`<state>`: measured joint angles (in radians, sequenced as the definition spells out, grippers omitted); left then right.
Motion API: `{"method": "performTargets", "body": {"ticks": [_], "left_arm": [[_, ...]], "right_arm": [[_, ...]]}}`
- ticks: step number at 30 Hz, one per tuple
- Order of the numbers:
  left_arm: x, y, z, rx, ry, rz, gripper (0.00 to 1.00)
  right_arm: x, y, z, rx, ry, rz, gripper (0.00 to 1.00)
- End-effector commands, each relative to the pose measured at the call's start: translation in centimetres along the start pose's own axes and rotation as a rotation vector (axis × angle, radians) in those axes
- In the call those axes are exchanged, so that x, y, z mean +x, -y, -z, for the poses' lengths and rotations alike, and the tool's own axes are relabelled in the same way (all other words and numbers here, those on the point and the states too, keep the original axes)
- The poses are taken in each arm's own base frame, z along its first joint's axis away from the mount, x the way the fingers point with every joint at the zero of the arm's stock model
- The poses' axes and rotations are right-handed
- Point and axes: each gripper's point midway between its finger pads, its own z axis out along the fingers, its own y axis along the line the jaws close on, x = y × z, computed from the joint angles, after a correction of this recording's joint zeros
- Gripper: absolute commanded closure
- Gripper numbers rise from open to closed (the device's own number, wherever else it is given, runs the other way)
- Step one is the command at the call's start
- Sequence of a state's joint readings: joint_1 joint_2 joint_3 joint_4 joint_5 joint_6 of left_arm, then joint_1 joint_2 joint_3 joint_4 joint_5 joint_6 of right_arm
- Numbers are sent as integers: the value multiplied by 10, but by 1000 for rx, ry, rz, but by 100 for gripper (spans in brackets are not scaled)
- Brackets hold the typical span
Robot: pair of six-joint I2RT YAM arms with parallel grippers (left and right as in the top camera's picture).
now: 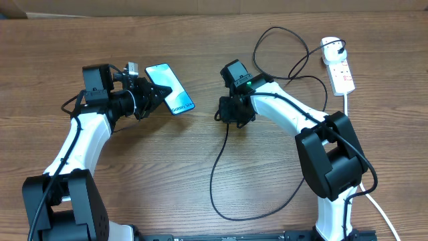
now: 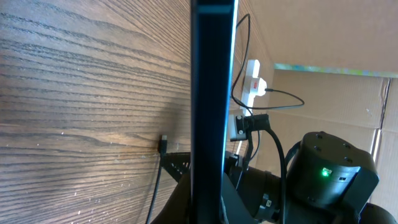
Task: Plug charger to phone and switch on socket
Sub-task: 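Close the right gripper on the USB-C plug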
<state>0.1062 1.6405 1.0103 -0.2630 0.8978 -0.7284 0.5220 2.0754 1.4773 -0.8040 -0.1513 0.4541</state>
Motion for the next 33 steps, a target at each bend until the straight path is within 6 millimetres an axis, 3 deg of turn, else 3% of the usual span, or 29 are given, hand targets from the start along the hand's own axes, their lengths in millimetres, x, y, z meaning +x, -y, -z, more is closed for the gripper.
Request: {"method": "performTargets", "body": {"ticks": [1,17,33], "left_arm": [[3,10,1,41,-22,-41,96],[3,10,1,41,-21,-42,96],[3,10,1,41,-21,-42,96]], "right_arm": [[-8,6,-2,45,31,-24,74],[-6,10,-2,64,25,-25,76],[3,12,-16,35,14,-25,77]]}}
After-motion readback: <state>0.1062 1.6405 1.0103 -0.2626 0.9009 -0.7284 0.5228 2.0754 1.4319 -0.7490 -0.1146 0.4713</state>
